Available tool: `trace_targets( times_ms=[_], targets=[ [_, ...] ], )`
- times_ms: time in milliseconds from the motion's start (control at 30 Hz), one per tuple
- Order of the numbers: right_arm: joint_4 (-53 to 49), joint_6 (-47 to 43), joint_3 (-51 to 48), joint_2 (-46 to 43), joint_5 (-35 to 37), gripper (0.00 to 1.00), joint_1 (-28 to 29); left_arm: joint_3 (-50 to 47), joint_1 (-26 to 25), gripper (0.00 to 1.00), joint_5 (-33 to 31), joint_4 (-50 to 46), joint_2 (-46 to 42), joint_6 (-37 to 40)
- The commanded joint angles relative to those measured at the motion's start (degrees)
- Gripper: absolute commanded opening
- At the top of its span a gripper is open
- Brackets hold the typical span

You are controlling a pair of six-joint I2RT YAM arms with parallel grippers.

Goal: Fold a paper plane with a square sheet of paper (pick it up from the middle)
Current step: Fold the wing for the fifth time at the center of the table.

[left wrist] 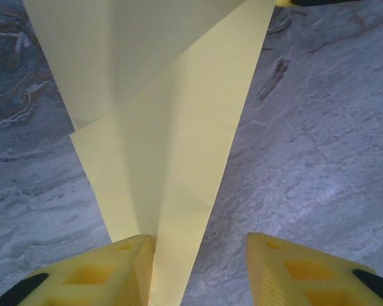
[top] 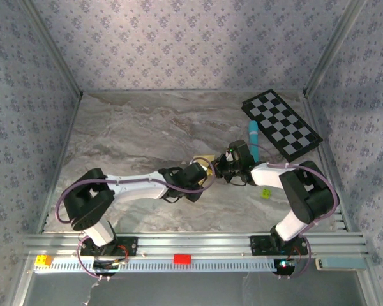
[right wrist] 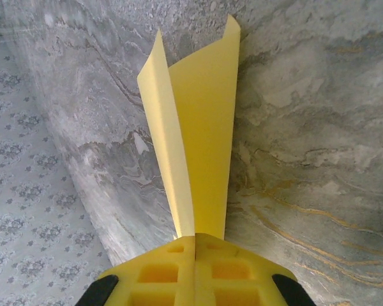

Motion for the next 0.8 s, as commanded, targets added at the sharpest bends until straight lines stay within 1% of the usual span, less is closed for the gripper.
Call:
trace_targets(
  times_ms=[0, 133, 467, 767],
  targets=[
    [0.43, 0.99, -0.59, -1.30, 0.63, 0.00, 0.38, 1.97, -1.56, 0.42, -5.46, -1.65, 1.61, 1.50],
    [0.42, 1.05, -0.51, -1.32, 0.46, 0.00, 0.39, 2.80, -2.50, 0.41, -7.68, -2.28, 3.07, 2.05],
    [0.36, 1.18, -0.75, -1.53, 0.48, 0.00, 0.40, 4.25, -3.30, 0.27, -9.92, -3.07, 4.95, 3.17],
    [0.16, 1.19, -0.91, -1.55, 0.40, 0.00, 0.29, 4.67, -3.70, 0.20, -11.76, -4.21, 5.69, 3.34]
  ],
)
